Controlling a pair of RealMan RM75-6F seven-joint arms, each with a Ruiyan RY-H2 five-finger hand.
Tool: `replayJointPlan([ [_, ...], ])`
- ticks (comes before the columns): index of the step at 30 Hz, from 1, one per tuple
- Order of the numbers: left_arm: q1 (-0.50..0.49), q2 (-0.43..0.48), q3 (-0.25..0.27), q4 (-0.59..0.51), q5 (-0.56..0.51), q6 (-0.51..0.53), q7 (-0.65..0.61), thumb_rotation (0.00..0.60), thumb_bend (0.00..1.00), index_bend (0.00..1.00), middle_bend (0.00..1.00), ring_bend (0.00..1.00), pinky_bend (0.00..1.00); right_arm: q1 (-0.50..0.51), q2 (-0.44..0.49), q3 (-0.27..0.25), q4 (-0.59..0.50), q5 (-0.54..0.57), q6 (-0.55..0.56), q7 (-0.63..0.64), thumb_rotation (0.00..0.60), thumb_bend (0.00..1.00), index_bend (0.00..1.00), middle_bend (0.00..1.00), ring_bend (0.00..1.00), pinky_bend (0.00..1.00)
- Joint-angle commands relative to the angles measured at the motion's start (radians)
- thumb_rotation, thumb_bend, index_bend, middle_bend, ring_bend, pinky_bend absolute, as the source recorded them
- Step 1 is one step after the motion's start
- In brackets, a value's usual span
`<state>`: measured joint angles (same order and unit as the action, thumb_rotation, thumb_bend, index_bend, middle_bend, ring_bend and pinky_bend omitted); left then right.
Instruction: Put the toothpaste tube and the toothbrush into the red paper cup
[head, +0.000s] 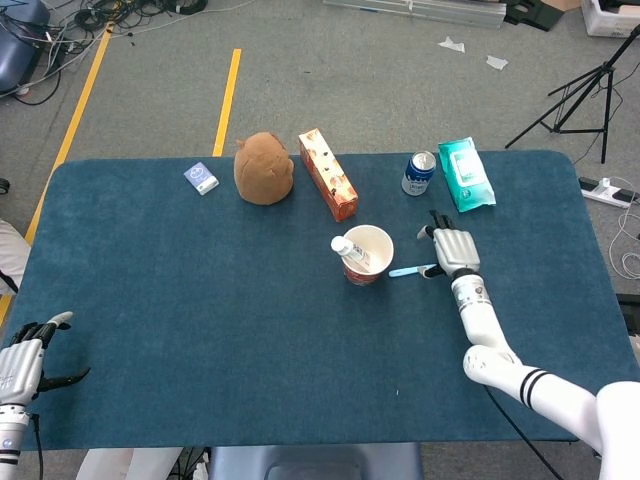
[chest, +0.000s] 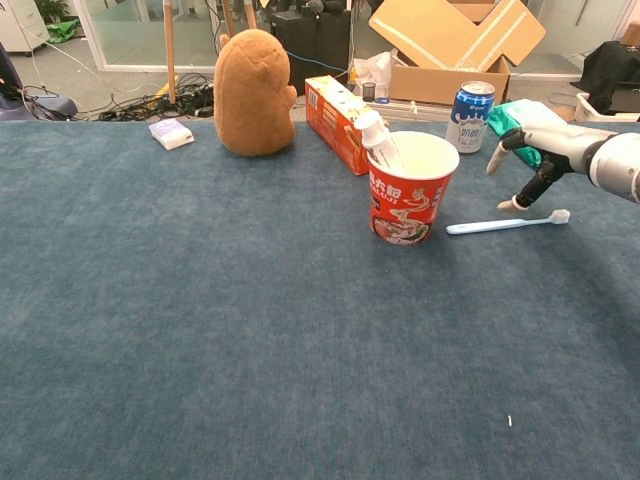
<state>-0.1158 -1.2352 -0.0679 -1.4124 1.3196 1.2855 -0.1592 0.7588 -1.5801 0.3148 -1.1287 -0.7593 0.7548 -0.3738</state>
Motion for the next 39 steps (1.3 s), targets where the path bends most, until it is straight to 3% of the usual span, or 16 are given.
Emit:
replayJointPlan([
  [1, 0.001, -0.001, 0.0, 0.002, 0.001, 0.001, -0.003, 0.6, 0.03, 0.17, 0.29, 0.22, 0.13, 0.015, 0.029, -0.015, -0.036, 0.013, -0.012, -0.028, 0.6, 0.12, 0.38, 0.0, 0.0, 0.3],
  [16, 0.009, -0.001, 0.0, 0.007, 0.002, 0.008, -0.02, 0.6, 0.03, 0.17, 0.29, 0.22, 0.13, 0.067, -0.026, -0.09, -0.004, 0.035, -0.009, -0.086, 0.6, 0.14, 0.43, 0.0, 0.0, 0.28],
  [26, 0.011, 0.002, -0.001, 0.008, 0.002, 0.01, -0.025, 0.6, 0.03, 0.17, 0.29, 0.22, 0.13, 0.085, -0.067, -0.101, 0.046, 0.02, -0.009, -0.078, 0.6, 0.2, 0.46, 0.0, 0.0, 0.28],
  [39, 0.012, 0.002, -0.002, 0.008, 0.001, 0.009, -0.026, 0.6, 0.03, 0.17, 0.29, 0.22, 0.15, 0.093, -0.094, -0.121, 0.085, 0.006, -0.01, -0.092, 0.6, 0.21, 0.48, 0.01, 0.0, 0.28],
])
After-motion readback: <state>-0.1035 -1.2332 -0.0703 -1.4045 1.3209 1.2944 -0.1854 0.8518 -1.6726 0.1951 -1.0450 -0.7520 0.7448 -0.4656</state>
